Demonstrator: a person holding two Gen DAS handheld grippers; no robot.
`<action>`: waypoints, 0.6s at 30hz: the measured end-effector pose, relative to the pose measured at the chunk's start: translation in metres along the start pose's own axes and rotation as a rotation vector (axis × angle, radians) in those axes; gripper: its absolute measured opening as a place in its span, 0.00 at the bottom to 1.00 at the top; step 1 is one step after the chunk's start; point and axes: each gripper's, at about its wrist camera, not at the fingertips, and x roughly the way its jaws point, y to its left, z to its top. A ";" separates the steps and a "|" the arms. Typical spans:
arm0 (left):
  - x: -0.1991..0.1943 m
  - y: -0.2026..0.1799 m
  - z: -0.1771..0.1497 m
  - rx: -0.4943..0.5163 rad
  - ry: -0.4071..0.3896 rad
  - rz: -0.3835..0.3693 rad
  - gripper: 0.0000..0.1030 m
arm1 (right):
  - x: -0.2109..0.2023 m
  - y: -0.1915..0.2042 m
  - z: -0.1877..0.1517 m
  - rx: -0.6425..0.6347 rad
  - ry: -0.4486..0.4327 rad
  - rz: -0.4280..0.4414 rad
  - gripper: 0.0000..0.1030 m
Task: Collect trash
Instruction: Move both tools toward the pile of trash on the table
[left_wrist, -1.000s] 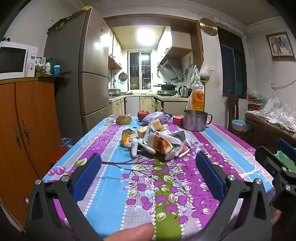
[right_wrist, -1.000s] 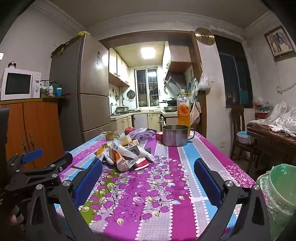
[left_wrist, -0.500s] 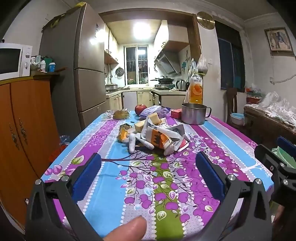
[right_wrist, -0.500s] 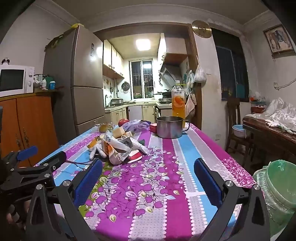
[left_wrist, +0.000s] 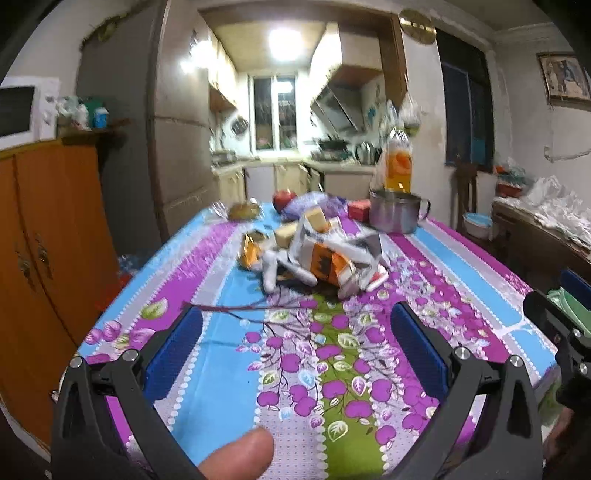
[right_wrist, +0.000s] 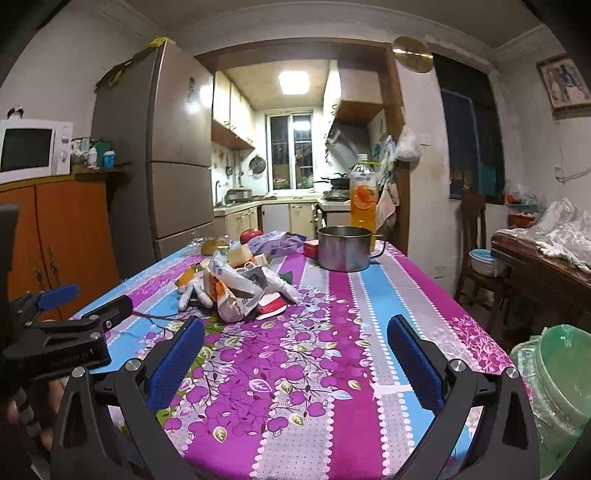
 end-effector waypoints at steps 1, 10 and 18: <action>0.002 0.003 0.001 -0.005 0.003 0.006 0.95 | 0.003 0.000 0.001 -0.007 0.002 -0.004 0.96; 0.023 0.022 0.012 -0.044 0.009 0.044 0.95 | 0.035 -0.002 0.011 -0.016 0.032 0.001 0.96; 0.044 0.028 0.017 -0.057 0.053 0.021 0.95 | 0.069 0.015 0.019 -0.087 0.081 0.068 0.96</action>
